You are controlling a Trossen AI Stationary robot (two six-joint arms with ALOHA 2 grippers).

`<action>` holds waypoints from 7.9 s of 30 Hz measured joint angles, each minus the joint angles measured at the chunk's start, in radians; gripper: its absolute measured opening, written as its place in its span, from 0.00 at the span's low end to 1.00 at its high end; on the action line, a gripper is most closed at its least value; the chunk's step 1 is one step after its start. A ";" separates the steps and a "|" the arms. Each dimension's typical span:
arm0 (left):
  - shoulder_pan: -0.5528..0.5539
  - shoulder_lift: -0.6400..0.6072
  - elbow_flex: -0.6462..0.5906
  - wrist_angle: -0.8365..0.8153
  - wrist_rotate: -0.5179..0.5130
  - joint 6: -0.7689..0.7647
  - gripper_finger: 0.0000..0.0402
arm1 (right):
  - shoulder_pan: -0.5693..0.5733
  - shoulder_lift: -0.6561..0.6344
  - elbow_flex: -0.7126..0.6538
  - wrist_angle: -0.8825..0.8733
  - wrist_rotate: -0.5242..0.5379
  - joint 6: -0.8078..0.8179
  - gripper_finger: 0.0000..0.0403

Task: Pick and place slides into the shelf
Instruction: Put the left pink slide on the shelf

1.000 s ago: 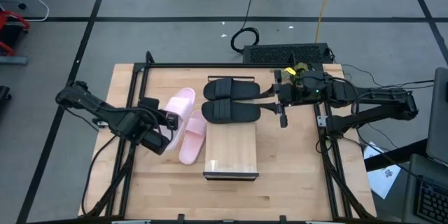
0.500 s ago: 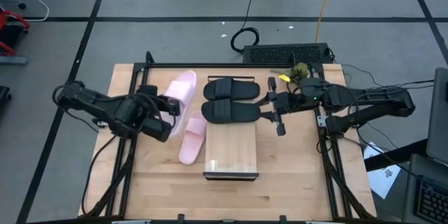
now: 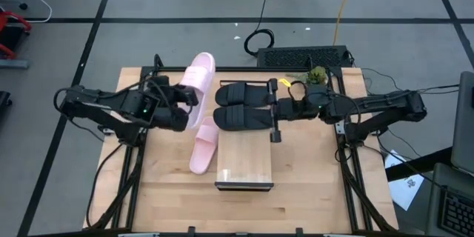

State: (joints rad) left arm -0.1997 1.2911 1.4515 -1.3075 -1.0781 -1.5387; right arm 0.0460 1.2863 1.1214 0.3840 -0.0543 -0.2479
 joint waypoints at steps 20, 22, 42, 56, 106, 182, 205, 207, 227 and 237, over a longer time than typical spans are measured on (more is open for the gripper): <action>0.173 0.000 0.000 0.590 -0.022 0.609 0.00 | 0.020 0.108 0.134 -0.096 0.293 -0.125 0.24; 0.173 0.000 0.000 0.617 -0.023 0.642 0.00 | 0.016 0.108 0.134 -0.112 0.293 -0.094 0.24; 0.174 0.000 0.000 0.819 -0.116 0.870 0.00 | -0.176 0.108 0.134 -0.033 0.023 0.378 0.28; 0.179 0.000 0.000 0.933 -0.136 0.991 0.00 | -0.219 0.218 0.133 0.157 -0.082 0.691 0.59; 0.196 0.027 0.001 1.102 -0.165 1.223 0.00 | -0.232 0.382 0.214 0.315 -0.052 0.796 0.61; 0.272 0.091 -0.001 1.197 -0.038 1.278 0.00 | -0.309 0.355 0.214 0.252 -0.043 0.785 0.61; 0.270 0.091 -0.001 1.216 -0.009 1.302 0.00 | -0.308 0.383 0.214 0.243 0.006 0.761 0.29; 0.270 0.091 0.000 1.224 -0.003 1.302 0.00 | -0.308 0.383 0.214 0.243 0.006 0.760 0.25; 0.205 0.047 0.001 1.228 0.058 1.405 0.12 | -0.305 0.381 0.214 0.239 -0.008 0.737 0.18; 0.170 0.030 0.000 1.221 0.060 1.404 0.13 | -0.305 0.381 0.215 0.240 -0.007 0.729 0.17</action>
State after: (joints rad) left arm -0.0301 1.3212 1.4513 -0.0864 -1.0183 -0.1346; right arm -0.2588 1.6669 1.3361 0.6243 -0.0608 0.4808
